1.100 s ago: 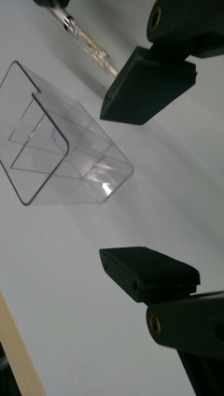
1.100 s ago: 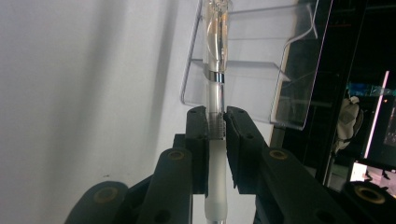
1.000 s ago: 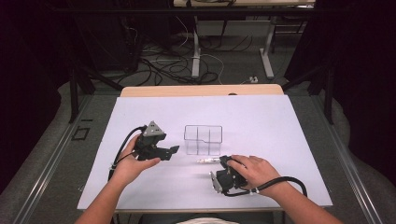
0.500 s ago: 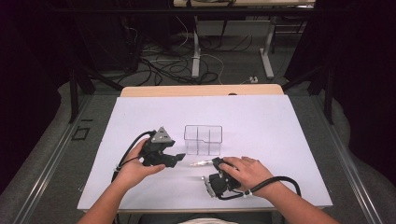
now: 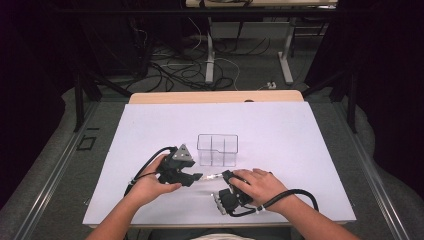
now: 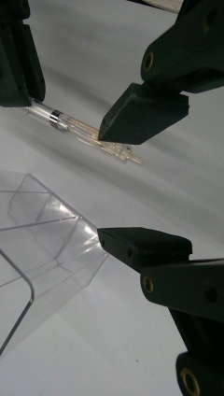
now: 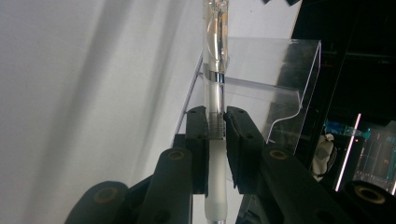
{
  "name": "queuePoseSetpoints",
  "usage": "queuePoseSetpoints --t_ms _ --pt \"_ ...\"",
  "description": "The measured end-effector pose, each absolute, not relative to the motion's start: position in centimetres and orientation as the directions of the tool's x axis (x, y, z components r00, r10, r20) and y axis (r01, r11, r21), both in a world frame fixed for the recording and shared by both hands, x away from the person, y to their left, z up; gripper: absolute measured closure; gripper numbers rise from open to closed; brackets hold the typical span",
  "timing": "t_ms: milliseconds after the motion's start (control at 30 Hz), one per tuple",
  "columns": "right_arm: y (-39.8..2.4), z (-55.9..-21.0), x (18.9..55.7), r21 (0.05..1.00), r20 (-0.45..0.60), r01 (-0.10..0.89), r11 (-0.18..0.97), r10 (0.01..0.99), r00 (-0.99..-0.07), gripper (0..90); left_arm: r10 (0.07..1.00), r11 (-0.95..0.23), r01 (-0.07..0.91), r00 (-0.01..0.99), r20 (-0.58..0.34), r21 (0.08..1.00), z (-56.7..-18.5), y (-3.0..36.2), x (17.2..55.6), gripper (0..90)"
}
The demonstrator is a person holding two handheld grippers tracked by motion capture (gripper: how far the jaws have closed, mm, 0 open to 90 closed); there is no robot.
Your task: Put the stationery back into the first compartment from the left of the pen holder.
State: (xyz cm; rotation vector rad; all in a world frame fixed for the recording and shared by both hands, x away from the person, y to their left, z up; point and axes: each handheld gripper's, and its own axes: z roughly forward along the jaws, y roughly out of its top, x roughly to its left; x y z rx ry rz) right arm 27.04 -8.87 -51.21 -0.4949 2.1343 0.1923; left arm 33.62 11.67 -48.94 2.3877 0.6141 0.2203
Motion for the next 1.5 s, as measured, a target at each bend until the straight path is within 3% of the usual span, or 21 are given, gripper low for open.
queuePoseSetpoints --t_ms 1100,1500 --pt "-6.4 -51.7 26.7 -0.089 -0.818 -0.487 0.869 -0.343 -0.462 80.1 0.363 -0.799 0.282 0.930 0.052 0.531 -50.3 8.7 32.9 73.6" --pt "-6.5 -52.0 26.6 -0.095 -0.814 -0.481 0.871 -0.346 -0.466 80.0 0.300 -0.835 0.216 0.950 0.088 0.506 -50.2 8.4 32.6 78.9"
